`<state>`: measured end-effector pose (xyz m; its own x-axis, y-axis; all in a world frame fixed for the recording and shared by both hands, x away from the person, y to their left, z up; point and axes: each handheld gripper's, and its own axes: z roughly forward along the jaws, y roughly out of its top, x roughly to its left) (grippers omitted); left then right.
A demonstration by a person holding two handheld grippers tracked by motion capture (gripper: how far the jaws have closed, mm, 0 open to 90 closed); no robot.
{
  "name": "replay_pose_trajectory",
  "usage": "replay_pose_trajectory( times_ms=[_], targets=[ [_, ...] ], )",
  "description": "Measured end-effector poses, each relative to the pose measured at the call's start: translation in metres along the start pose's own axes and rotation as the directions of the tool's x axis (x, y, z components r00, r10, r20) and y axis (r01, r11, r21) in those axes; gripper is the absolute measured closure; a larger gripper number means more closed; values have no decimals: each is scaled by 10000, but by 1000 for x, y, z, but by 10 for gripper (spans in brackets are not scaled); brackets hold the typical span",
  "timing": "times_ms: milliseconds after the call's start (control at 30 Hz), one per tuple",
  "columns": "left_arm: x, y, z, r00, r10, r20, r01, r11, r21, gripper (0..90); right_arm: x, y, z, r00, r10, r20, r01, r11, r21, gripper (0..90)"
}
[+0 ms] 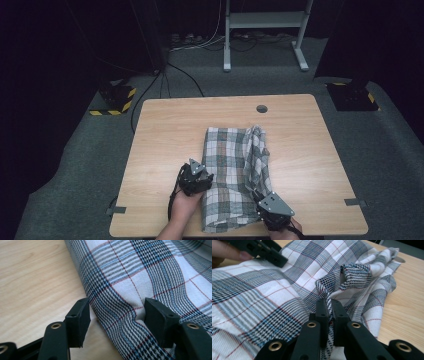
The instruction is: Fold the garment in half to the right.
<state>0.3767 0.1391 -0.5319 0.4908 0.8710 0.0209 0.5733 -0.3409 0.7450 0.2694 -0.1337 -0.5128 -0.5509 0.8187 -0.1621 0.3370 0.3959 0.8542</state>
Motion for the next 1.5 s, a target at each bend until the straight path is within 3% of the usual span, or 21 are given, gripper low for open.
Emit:
replay_pose_trajectory(
  times_ms=[67,167,267,333,400,500,567,633,700,833,900,1067,1200,1367,1500],
  targets=[
    [4,2,0,9999,-123,20,123,9999,-4,391,2,1,4,10000,-2,-45,2,10000,34,856],
    [1,3,-13,9994,-321,88,325,9982,-507,393,5,3,6,10000,-28,-86,28,10000,16,855],
    [-3,-2,-34,9966,-679,461,731,9898,-1220,385,5,3,5,10000,-39,-78,39,10000,22,856],
    [-4,-11,-46,9893,-1156,893,1281,9801,-1513,381,4,3,4,10000,-20,-55,20,10000,30,855],
    [-8,-22,-54,9803,-1541,1239,1724,9729,-1538,374,3,2,3,10000,-55,-21,55,10000,39,855],
    [-16,-41,-59,9730,-1808,1433,2000,9707,-1333,366,2,0,2,10000,-83,18,83,9999,80,855],
    [-20,-48,-59,9714,-1883,1447,2058,9715,-1177,365,0,-1,1,10000,-61,38,60,9999,110,855],
    [-24,-55,-56,9715,-1871,1452,2022,9745,-971,364,-1,-2,1,10000,-48,42,47,9999,134,855],
    [-29,-59,-53,9802,-1532,1255,1620,9848,-629,366,-2,-4,1,10000,-30,39,30,9998,208,855],
    [-37,-58,-51,9932,-816,827,855,9953,-453,420,-4,-10,2,10000,11,31,-12,9994,342,852],
    [-40,-58,-50,9953,-619,741,655,9967,-476,439,-4,-15,2,10000,54,21,-55,9991,429,848],
    [-39,-60,-50,9928,-799,889,848,9950,-525,449,-6,-25,2,9997,253,-38,-251,9979,600,817],
    [-37,-60,-50,9907,-989,937,1040,9933,-506,410,-9,-24,-6,9989,459,3,-459,9980,428,705],
    [-36,-60,-49,9887,-1080,1038,1136,9923,-496,368,-15,-10,-22,9984,545,142,-543,9984,-138,622],
    [-35,-61,-49,9864,-1165,1161,1230,9911,-507,347,-18,13,-20,9998,158,80,-156,9994,-320,614]
  ],
)
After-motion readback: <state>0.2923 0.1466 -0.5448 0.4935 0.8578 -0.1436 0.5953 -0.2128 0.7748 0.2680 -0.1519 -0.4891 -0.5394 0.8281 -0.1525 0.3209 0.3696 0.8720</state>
